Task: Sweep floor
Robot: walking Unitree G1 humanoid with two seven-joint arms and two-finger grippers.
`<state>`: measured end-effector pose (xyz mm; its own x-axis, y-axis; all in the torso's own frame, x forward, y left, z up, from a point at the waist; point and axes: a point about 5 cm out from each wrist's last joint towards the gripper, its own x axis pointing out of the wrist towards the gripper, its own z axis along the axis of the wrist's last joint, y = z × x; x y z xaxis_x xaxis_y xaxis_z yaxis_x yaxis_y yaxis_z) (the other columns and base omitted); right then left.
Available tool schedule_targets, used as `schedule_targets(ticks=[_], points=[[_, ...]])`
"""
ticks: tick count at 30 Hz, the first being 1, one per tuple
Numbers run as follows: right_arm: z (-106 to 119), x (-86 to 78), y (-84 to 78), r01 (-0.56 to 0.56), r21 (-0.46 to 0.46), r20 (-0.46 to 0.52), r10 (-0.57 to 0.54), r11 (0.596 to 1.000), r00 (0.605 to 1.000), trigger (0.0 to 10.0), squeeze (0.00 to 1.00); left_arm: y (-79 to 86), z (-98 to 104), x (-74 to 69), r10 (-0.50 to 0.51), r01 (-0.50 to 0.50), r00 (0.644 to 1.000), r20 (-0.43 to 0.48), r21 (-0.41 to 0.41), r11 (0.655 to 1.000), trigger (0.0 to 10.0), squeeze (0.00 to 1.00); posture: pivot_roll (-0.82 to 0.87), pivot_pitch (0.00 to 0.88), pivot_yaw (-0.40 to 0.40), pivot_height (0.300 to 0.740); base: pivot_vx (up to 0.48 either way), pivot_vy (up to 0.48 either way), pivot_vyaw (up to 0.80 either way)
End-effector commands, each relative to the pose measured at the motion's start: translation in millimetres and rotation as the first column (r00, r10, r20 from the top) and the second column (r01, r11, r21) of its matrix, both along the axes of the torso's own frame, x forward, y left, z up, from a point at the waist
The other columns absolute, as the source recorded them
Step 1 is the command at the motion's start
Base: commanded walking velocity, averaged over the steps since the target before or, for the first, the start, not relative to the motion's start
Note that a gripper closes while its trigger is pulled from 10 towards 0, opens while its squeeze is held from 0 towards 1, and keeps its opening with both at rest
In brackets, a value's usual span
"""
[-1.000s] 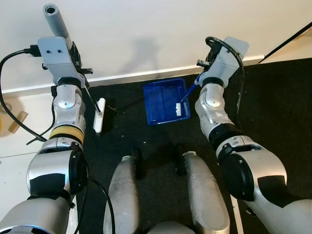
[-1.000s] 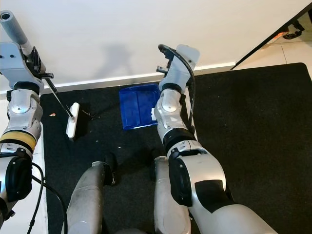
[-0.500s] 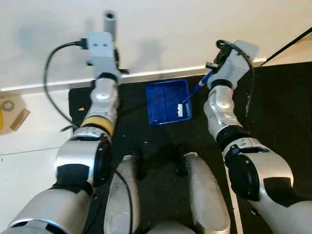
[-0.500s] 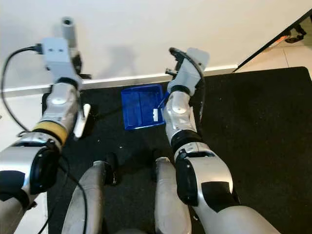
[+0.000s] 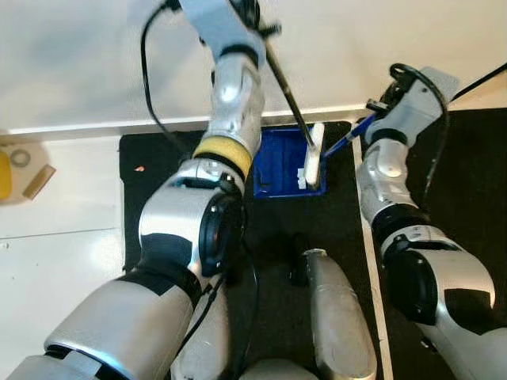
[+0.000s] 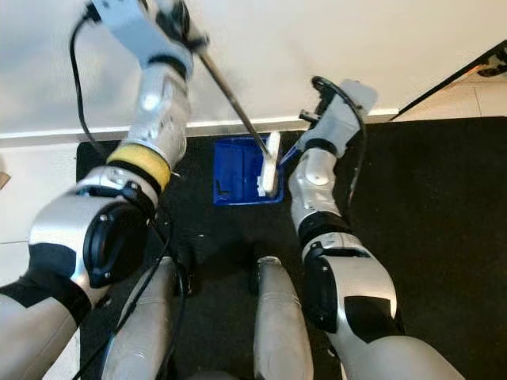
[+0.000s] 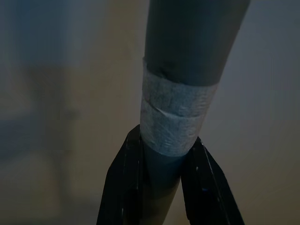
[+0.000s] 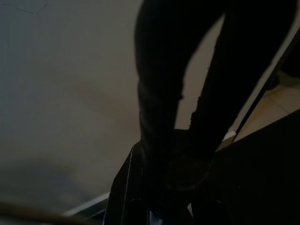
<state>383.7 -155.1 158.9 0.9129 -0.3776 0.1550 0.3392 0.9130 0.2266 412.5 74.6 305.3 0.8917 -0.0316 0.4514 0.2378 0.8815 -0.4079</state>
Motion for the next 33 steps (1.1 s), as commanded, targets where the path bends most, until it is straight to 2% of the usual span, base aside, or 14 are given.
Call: schedule_targets(ticks=[1, 5, 6, 8, 10, 13, 14, 15, 17, 18, 19, 25, 30, 33], points=[[-55.7, -18.8, -0.3, 0.011, 0.027, -0.226, -0.005, 1.000, 0.974, 10.0, 0.00, 3.8, 9.0, -0.1, -0.035, 0.035, 0.999, 0.035, -0.007, 0.999, 10.0, 0.00, 0.01, 0.460, -0.034, 0.740, 0.000, 0.000, 0.00], [-56.3, -19.2, 0.9, 0.009, 0.028, -0.226, -0.003, 1.000, 0.974, 10.0, 0.00, 6.1, 5.5, 2.0, -0.094, 0.093, 0.995, 0.012, 0.082, 0.992, 10.0, 0.00, 0.02, 0.453, -0.029, 0.740, 0.000, 0.000, 0.00], [-56.3, -19.2, 1.5, 0.009, 0.029, -0.225, -0.002, 1.000, 0.974, 10.0, 0.00, 8.4, -1.7, 1.6, -0.134, 0.129, 0.991, 0.006, 0.234, 0.964, 10.0, 0.00, 0.02, 0.451, -0.026, 0.740, 0.000, 0.000, 0.00], [-56.4, -19.5, 2.1, 0.007, 0.032, -0.223, 0.000, 0.999, 0.975, 10.0, 0.00, 30.3, -21.5, -0.5, -0.132, 0.125, 0.991, -0.019, 0.472, 0.873, 10.0, 0.00, 0.02, 0.455, -0.026, 0.740, 0.000, 0.000, 0.00], [-57.4, -20.1, 2.3, 0.006, 0.034, -0.224, 0.002, 0.999, 0.975, 10.0, 0.00, 52.2, -32.1, -2.5, -0.081, 0.082, 0.996, -0.028, 0.590, 0.803, 10.0, 0.00, 0.02, 0.455, -0.029, 0.740, 0.000, 0.000, 0.00], [-58.5, -20.6, 2.6, 0.005, 0.035, -0.227, 0.003, 0.999, 0.974, 10.0, 0.00, 64.9, -35.4, -3.2, -0.039, 0.049, 0.999, -0.030, 0.645, 0.763, 10.0, 0.00, 0.02, 0.452, -0.029, 0.740, 0.000, 0.000, 0.00], [-59.7, -21.1, 3.1, 0.000, 0.036, -0.231, 0.009, 0.999, 0.973, 10.0, 0.00, 81.7, -37.3, -4.3, 0.023, 0.002, 0.999, -0.025, 0.724, 0.690, 10.0, 0.00, 0.02, 0.444, -0.032, 0.740, 0.000, 0.000, 0.00], [-59.7, -21.1, 3.1, 0.000, 0.036, -0.231, 0.009, 0.999, 0.973, 10.0, 0.00, 81.7, -37.3, -4.3, 0.023, 0.002, 0.999, -0.025, 0.724, 0.690, 10.0, 0.00, 0.02, 0.444, -0.032, 0.740, 0.000, 0.000, 0.00], [-61.9, -22.0, 4.0, -0.017, 0.038, -0.236, 0.026, 0.999, 0.971, 10.0, 0.00, 117.7, -35.7, -8.0, 0.170, -0.102, 0.985, 0.012, 0.839, 0.534, 10.0, 0.00, 0.00, 0.428, -0.060, 0.740, 0.000, 0.000, 0.00], [-61.9, -22.0, 4.0, -0.017, 0.038, -0.236, 0.026, 0.999, 0.971, 10.0, 0.00, 117.7, -35.7, -8.0, 0.170, -0.102, 0.985, 0.012, 0.839, 0.534, 10.0, 0.00, 0.00, 0.428, -0.060, 0.740, 0.000, 0.000, 0.00], [-62.3, -22.1, 4.1, -0.023, 0.038, -0.236, 0.031, 0.999, 0.971, 10.0, 0.00, 127.4, -33.1, -10.4, 0.212, -0.133, 0.977, 0.030, 0.863, 0.487, 10.0, 0.00, 0.00, 0.428, -0.060, 0.740, 0.000, 0.000, 0.00], [-64.9, -23.0, 0.6, -0.039, 0.028, -0.248, 0.045, 0.999, 0.968, 10.0, 0.00, 136.0, -25.0, -18.4, 0.284, -0.291, 0.948, 0.143, 0.752, 0.591, 10.0, 0.00, -0.01, 0.402, -0.114, 0.740, 0.000, 0.000, 0.00], [-66.2, -23.2, 2.7, -0.062, 0.016, -0.257, 0.064, 0.998, 0.964, 10.0, 0.00, 131.4, -73.5, -17.5, 0.308, -0.224, 0.951, 0.030, 0.754, 0.617, 10.0, 0.00, -0.03, 0.403, -0.139, 0.740, 0.000, 0.000, 0.00], [-65.8, -22.7, 4.8, -0.076, 0.011, -0.257, 0.076, 0.997, 0.963, 10.0, 0.00, 137.8, -102.3, -19.8, 0.388, -0.235, 0.918, -0.076, 0.685, 0.690, 10.0, 0.00, -0.05, 0.402, -0.162, 0.740, 0.000, 0.000, 0.00]])
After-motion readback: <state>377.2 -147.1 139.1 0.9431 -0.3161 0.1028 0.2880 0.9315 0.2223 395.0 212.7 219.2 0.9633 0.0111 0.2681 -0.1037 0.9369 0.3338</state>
